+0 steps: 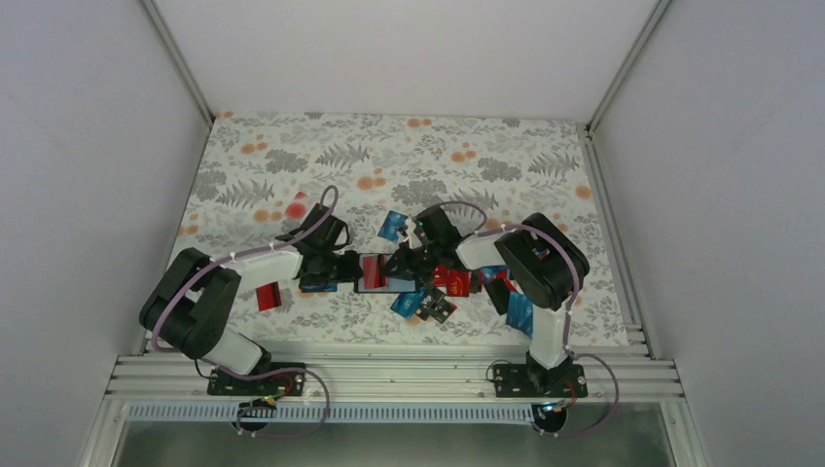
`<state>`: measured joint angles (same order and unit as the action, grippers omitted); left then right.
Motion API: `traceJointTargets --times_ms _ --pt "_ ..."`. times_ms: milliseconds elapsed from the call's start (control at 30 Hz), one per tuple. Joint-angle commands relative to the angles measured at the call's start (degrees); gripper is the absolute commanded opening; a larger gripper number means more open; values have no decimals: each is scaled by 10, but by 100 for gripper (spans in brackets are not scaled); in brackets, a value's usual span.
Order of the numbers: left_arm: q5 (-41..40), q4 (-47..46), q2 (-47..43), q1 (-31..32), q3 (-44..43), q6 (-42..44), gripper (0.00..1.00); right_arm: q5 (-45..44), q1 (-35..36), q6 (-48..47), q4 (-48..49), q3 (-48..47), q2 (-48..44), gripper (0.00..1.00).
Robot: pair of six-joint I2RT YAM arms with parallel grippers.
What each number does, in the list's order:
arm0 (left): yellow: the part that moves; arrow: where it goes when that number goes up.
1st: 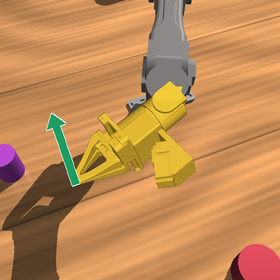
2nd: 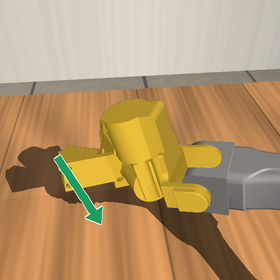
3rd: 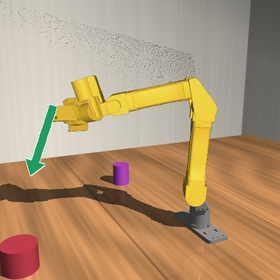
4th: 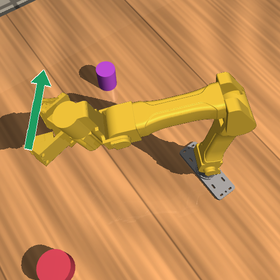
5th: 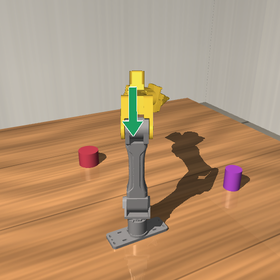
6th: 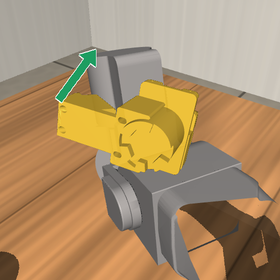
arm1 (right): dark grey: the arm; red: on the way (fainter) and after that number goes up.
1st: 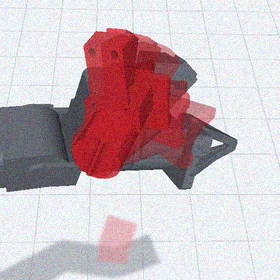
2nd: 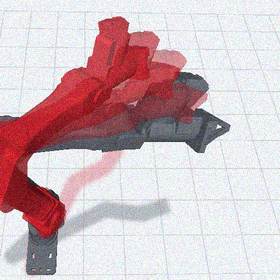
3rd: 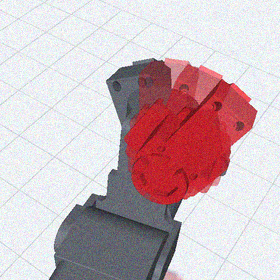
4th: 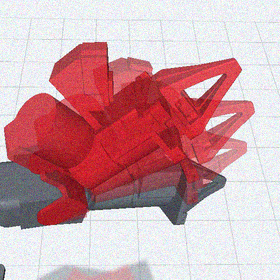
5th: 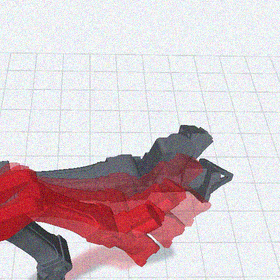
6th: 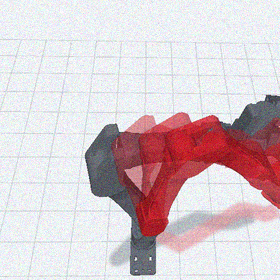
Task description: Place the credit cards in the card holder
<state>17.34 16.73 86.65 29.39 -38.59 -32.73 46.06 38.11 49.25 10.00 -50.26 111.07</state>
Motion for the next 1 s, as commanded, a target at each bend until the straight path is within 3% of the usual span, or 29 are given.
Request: traceJointTargets --times_ms 0,500,667,800,967 --pt "9 4 -19 0 12 -23 24 -46 17 32 16 23 1 4" --pt "51 -34 -30 0 31 -62 24 -107 56 75 9 14 -8 4" --pt "35 -21 -36 -1 27 -55 24 -133 57 49 -52 -7 -22 5" --pt "16 -5 -38 -1 22 -47 24 -146 55 18 -114 -34 -39 11" --pt "-14 23 -47 -1 6 -36 24 -158 54 -22 -194 -67 -54 27"
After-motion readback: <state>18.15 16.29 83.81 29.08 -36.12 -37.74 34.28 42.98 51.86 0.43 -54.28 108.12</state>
